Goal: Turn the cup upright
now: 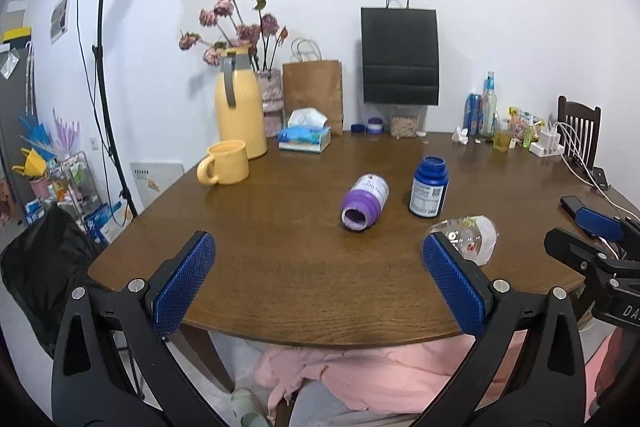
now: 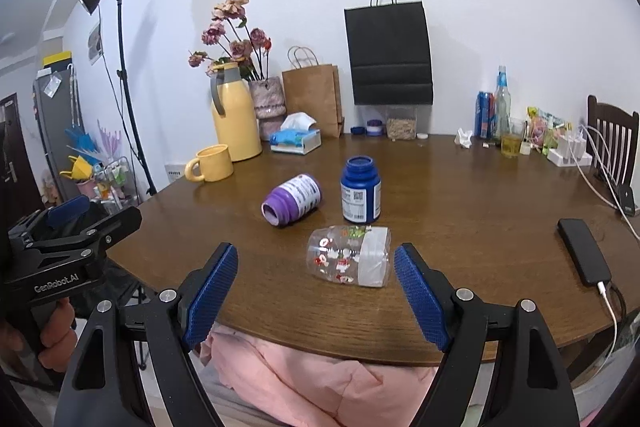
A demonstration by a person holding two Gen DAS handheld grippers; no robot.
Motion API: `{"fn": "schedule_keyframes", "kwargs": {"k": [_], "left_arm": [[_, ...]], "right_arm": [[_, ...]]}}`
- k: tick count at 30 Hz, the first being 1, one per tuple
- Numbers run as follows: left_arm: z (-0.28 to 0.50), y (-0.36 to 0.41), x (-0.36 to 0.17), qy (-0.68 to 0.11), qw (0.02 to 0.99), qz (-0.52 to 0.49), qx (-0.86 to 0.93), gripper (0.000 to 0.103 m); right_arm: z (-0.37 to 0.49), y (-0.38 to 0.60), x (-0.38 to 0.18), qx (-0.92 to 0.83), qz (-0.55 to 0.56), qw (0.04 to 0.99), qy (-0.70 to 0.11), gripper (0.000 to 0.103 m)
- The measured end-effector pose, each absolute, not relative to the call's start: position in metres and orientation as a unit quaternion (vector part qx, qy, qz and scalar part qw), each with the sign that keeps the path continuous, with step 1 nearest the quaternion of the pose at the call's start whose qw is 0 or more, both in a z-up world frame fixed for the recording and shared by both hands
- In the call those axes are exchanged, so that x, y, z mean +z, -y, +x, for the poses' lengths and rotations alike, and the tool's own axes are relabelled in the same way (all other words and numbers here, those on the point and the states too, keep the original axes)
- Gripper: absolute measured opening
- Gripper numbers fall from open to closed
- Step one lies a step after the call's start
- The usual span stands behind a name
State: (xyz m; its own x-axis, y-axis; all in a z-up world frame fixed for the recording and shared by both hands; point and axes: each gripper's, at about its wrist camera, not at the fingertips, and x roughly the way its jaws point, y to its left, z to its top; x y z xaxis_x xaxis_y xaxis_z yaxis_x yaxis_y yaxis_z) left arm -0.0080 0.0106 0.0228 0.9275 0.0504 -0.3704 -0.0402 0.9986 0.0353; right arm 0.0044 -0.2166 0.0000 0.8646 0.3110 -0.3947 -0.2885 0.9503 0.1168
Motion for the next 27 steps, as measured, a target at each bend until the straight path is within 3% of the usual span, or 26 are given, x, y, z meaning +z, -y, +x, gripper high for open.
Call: {"fn": "schedule_keyframes", "kwargs": {"k": [27], "left_arm": [[-0.0106,-0.0116,0.0263,-0.177,0.984,0.018,0.018,0.103]], "right_arm": [[0.0,0.2178,0.0048,0.164,0.031,0.967,-0.193,0.085]]}}
